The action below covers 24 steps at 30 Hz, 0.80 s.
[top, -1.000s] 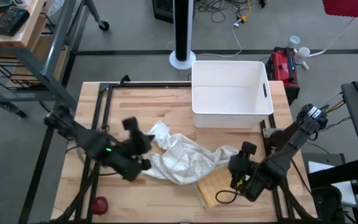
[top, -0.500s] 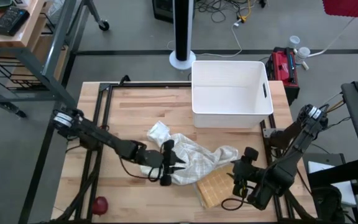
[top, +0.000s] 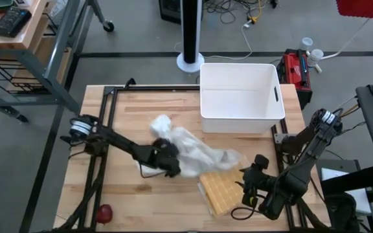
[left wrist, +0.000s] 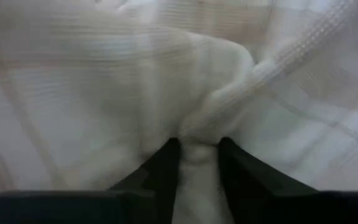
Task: Fold towel
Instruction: Fold the white checkered towel, then adjust the stack of folded towels
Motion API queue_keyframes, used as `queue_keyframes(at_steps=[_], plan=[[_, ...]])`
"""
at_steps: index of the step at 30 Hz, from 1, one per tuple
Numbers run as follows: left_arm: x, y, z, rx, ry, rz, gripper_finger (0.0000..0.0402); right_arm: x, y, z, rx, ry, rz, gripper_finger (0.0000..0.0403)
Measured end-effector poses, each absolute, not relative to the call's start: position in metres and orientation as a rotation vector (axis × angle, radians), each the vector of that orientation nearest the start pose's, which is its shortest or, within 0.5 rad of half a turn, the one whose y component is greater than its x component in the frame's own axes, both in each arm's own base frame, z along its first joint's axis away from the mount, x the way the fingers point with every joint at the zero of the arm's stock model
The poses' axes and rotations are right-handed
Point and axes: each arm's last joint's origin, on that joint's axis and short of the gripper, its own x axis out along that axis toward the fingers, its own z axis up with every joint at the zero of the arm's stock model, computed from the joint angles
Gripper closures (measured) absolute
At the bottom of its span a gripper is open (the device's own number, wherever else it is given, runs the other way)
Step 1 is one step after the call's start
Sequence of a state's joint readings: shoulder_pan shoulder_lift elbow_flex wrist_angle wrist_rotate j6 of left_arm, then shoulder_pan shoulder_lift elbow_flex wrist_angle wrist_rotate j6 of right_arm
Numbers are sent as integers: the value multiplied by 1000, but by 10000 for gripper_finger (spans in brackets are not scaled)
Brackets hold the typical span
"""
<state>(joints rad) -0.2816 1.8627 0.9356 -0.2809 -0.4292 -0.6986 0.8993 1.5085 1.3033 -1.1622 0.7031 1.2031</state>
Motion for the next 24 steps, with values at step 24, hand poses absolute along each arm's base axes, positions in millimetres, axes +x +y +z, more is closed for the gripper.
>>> queue_keyframes(at_steps=[24], plan=[[238,-58,208,-276,921,806,373,253,228,146,207,1113,-517,279]])
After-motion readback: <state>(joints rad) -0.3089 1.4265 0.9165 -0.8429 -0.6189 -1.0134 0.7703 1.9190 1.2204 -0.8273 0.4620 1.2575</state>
